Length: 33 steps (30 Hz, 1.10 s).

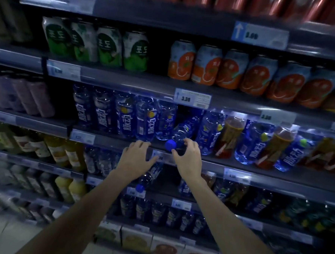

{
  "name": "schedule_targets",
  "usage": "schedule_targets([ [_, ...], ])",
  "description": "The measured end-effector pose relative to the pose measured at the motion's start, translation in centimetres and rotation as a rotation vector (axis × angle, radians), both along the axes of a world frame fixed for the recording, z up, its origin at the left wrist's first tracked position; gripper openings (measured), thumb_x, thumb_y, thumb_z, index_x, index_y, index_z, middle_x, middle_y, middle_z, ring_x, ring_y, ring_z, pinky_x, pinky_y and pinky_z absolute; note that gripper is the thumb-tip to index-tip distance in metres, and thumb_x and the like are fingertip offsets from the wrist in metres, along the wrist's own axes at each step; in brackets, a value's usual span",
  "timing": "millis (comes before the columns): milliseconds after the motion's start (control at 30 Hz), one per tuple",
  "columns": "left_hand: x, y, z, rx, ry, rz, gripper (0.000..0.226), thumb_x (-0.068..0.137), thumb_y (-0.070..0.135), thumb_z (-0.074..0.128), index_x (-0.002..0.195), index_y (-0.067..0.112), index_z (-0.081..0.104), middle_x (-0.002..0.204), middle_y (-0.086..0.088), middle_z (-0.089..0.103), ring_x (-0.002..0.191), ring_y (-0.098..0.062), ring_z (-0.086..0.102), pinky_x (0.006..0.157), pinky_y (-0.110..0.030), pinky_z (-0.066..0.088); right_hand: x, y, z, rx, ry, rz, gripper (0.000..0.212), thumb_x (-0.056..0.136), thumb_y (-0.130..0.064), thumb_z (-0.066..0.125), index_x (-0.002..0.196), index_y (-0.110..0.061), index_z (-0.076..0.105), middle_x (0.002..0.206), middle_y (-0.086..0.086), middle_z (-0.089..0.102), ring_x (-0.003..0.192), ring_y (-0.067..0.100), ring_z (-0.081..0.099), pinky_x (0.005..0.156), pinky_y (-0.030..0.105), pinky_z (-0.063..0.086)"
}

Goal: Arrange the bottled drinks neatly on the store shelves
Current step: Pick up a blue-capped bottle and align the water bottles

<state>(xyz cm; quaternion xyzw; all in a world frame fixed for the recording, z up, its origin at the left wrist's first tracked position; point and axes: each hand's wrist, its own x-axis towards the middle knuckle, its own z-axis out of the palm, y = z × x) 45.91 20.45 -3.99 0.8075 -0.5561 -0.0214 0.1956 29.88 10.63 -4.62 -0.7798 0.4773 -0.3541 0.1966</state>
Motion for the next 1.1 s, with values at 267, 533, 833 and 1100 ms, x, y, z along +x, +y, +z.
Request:
schedule_targets([
  [267, 1.0, -1.0, -0.8, 0.005, -0.059, -0.065, 0.065, 0.091, 0.060, 0.043, 0.141, 0.020, 0.040, 0.142, 0.000, 0.042, 0.132, -0.021, 0.035, 0.108, -0.042, 0.033, 1.0, -0.2, -0.6, -0.165, 0.113, 0.010, 0.068, 0.078, -0.022, 0.078, 0.137, -0.011, 0.044, 0.135, 0.010, 0.043, 0.122, 0.027, 0.042, 0.099, 0.038, 0.043],
  [533, 0.8, -1.6, -1.5, 0.026, -0.080, -0.069, 0.067, 0.092, 0.062, 0.039, 0.142, 0.018, 0.040, 0.141, -0.001, 0.042, 0.131, -0.022, 0.038, 0.108, -0.044, 0.032, 1.3, -0.6, -0.4, -0.301, 0.216, 0.052, 0.064, 0.077, -0.023, 0.078, 0.133, -0.011, 0.049, 0.142, 0.011, 0.043, 0.131, 0.032, 0.038, 0.102, 0.042, 0.041],
  [833, 0.6, -1.3, -2.1, 0.021, -0.059, -0.078, 0.067, 0.091, 0.063, 0.039, 0.141, 0.019, 0.041, 0.139, -0.002, 0.041, 0.130, -0.023, 0.039, 0.107, -0.044, 0.032, 1.2, -0.1, -0.5, -0.455, 0.208, 0.085, 0.045, 0.071, -0.013, 0.081, 0.111, -0.003, 0.064, 0.122, 0.014, 0.059, 0.115, 0.035, 0.053, 0.091, 0.045, 0.051],
  [1100, 1.0, -1.1, -1.5, -0.043, 0.006, -0.054, 0.067, 0.089, 0.063, 0.045, 0.140, 0.019, 0.043, 0.137, -0.004, 0.043, 0.127, -0.024, 0.041, 0.105, -0.046, 0.035, 0.5, 1.0, 0.7, -0.467, 0.026, 0.056, 0.043, 0.073, -0.015, 0.080, 0.111, -0.001, 0.063, 0.118, 0.013, 0.059, 0.111, 0.032, 0.054, 0.094, 0.040, 0.049],
])
